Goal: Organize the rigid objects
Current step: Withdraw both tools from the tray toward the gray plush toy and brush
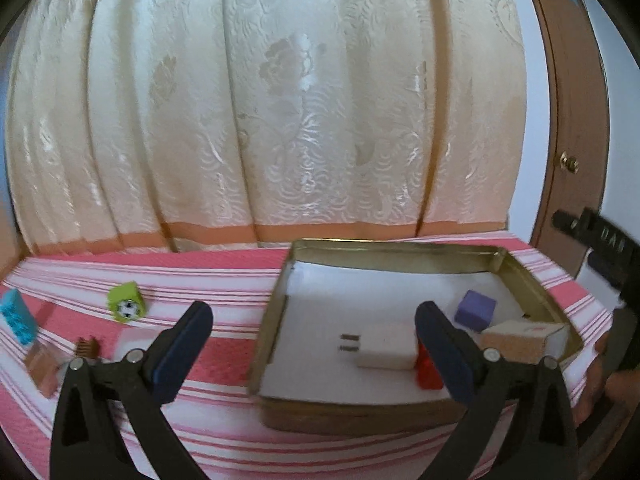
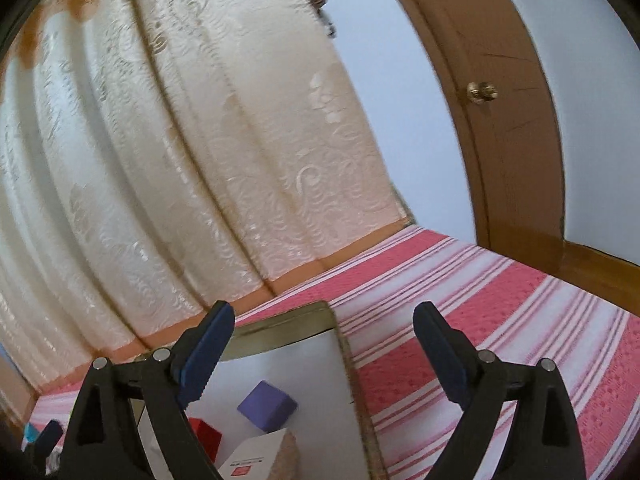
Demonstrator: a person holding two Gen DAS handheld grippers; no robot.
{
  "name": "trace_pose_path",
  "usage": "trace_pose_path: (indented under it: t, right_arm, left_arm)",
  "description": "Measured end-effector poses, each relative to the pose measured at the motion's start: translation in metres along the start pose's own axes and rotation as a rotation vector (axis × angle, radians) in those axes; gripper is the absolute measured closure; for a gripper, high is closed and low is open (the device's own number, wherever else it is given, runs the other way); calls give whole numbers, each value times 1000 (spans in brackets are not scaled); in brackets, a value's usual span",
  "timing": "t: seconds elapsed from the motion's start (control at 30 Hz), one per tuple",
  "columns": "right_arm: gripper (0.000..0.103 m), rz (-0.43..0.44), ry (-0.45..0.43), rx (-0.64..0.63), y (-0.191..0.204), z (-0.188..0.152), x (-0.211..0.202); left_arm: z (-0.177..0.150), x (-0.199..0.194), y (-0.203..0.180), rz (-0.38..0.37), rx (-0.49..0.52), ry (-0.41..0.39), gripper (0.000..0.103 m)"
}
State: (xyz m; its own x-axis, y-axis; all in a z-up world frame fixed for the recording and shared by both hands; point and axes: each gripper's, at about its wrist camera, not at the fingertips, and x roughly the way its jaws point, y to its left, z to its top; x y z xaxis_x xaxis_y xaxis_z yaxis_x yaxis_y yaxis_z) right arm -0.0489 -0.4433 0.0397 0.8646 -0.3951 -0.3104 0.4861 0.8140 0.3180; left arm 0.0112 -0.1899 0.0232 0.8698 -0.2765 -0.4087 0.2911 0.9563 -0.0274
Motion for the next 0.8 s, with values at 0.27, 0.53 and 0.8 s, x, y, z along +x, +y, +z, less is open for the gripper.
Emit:
trace_pose_path:
  t: [0.27,0.53,0.8]
  right_arm:
    - [10,-27,-21,38,-8,-4,-5]
    - [10,-59,-78,-62,14,-16,-18]
    - [10,-72,-104,-130,32,-28,-30]
  left_arm:
    - [-6,-10,15,18,-23,-9,0]
    - [-8,-5,23,17,-61,34,0]
    - [-11,-9,30,18,-77,39,0]
